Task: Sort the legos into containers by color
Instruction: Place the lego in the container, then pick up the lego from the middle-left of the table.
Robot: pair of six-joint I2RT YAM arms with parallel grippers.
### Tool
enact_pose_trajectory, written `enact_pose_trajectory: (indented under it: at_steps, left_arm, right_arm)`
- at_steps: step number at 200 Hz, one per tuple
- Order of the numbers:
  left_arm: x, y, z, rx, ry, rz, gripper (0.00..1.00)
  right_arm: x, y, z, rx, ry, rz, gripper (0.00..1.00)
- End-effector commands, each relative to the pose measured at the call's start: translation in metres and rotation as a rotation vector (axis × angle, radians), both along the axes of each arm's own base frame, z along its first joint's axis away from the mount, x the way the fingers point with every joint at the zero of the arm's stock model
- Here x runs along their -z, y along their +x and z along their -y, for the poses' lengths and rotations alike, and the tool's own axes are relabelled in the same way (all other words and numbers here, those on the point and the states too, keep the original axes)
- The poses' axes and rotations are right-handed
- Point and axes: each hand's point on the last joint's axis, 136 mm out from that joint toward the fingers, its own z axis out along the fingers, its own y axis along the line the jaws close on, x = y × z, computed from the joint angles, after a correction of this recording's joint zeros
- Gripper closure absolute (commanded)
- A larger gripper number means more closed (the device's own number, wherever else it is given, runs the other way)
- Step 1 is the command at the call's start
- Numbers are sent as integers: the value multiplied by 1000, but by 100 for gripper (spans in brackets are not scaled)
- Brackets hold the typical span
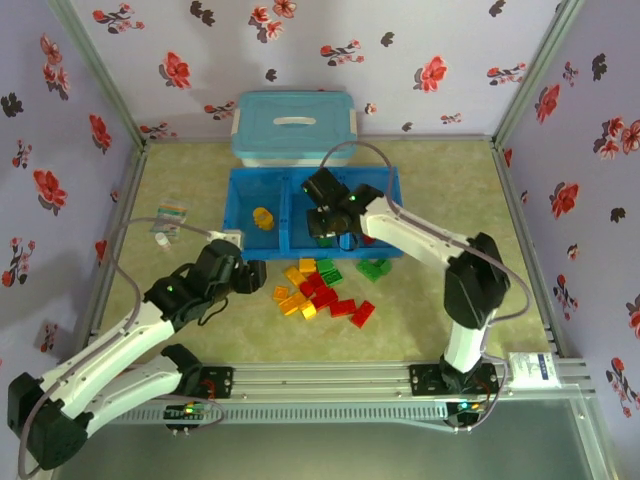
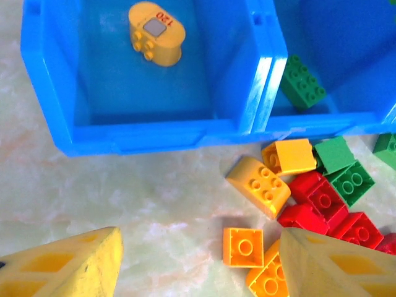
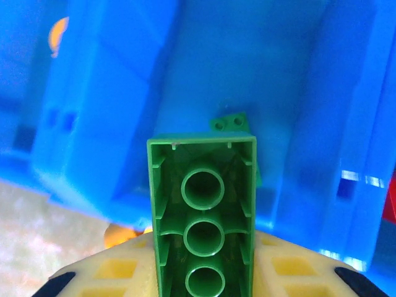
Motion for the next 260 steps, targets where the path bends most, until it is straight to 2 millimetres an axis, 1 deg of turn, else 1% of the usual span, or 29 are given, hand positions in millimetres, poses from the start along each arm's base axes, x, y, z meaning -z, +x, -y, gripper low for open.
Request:
enact_pose_trajectory:
  at_steps: [1, 3, 6, 20, 23, 26, 33, 51, 66, 91, 108, 138, 159, 179, 202, 260]
  left_arm:
    - [17, -18, 3, 15, -44, -84, 32]
    - [19, -19, 3, 17, -46, -92, 32]
    - [21, -20, 4, 18, -51, -100, 31]
    - [33, -25, 11, 39, -73, -143, 30]
    - [36, -26, 13, 45, -75, -154, 30]
    - [39, -26, 15, 49, -76, -162, 30]
    - [46, -28, 19, 61, -78, -180, 30]
    - [60, -27, 24, 66, -62, -210, 30]
    - [62, -26, 31, 86, -58, -216, 30]
    - [67, -23, 40, 117, -37, -223, 30]
    - [76, -22, 43, 123, -19, -246, 30]
    - [90, -22, 57, 142, -21, -286, 34]
    - [93, -18, 65, 143, -22, -293, 33]
    - [93, -12, 71, 142, -23, -290, 34]
    - [96, -7, 72, 133, -6, -293, 35]
    - [112, -3, 75, 118, 39, -334, 38]
  right_arm:
    - [1, 12, -4, -35, -13, -34, 33]
    - [0, 13, -5, -38, -13, -33, 28]
    - [-1, 13, -6, -44, -15, -35, 24]
    - [-10, 14, -8, -45, -6, -28, 17]
    - [-12, 14, -9, -46, -3, -25, 11]
    - [-14, 13, -8, -44, 2, -21, 8]
    - [-19, 12, -7, -40, 12, -12, 6]
    - [-29, 5, -1, -28, 41, 9, 5]
    - [-33, -5, 6, -26, 65, 17, 6]
    - [-34, -22, 23, -6, 82, 30, 6]
    - [-29, -32, 34, 12, 88, 31, 7]
    - [-15, -44, 47, 38, 89, 22, 9]
    - [-8, -49, 51, 48, 96, 13, 10]
    - [-8, -53, 51, 49, 121, 12, 13]
    - [-7, -56, 55, 58, 127, 15, 14]
    - [-2, -62, 66, 86, 121, 26, 15]
